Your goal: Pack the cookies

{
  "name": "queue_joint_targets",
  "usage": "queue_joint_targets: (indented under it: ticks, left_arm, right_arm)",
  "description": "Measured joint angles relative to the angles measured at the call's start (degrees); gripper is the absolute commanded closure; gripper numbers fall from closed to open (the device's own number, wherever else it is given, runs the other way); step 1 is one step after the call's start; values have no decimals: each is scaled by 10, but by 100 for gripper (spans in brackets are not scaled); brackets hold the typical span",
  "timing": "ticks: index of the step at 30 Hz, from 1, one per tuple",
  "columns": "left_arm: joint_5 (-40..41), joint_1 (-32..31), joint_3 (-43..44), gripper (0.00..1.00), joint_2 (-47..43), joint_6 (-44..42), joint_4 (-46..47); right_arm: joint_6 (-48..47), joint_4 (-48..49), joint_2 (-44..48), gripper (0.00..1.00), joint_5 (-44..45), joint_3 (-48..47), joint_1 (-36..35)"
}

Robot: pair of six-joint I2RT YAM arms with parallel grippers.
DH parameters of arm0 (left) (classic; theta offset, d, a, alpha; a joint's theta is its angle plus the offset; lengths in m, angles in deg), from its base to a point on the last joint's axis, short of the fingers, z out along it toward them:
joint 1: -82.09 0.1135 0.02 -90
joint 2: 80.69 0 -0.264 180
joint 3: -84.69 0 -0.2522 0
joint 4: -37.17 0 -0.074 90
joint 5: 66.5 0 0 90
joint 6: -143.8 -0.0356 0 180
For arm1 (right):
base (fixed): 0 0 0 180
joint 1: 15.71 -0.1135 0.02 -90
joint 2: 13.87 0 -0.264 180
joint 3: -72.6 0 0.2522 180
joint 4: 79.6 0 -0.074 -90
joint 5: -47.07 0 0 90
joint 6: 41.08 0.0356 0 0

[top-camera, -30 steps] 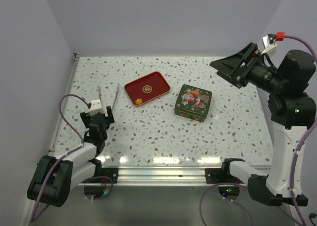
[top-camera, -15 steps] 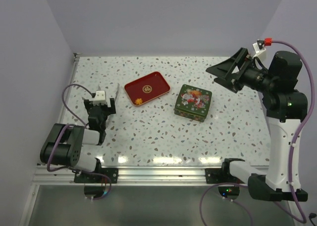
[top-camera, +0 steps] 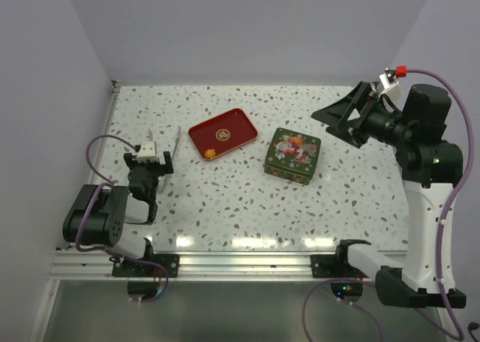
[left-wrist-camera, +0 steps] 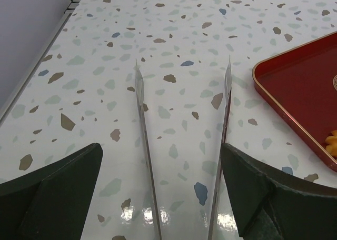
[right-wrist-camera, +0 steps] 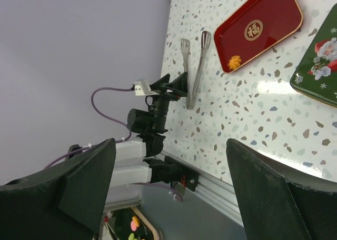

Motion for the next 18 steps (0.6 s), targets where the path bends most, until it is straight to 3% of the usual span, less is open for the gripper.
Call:
queue_joint_targets:
  ticks: [7, 12, 18]
  left_arm:
    - [0, 0, 0, 0, 0, 0, 9]
    - [0, 0, 0, 0, 0, 0, 10]
    - [0, 0, 0, 0, 0, 0, 10]
  right_arm:
    - [-24, -9, 32, 11, 24, 54, 0]
    - [-35, -38, 50, 2, 47, 75, 0]
    - [-63, -75, 77, 1, 80, 75, -1]
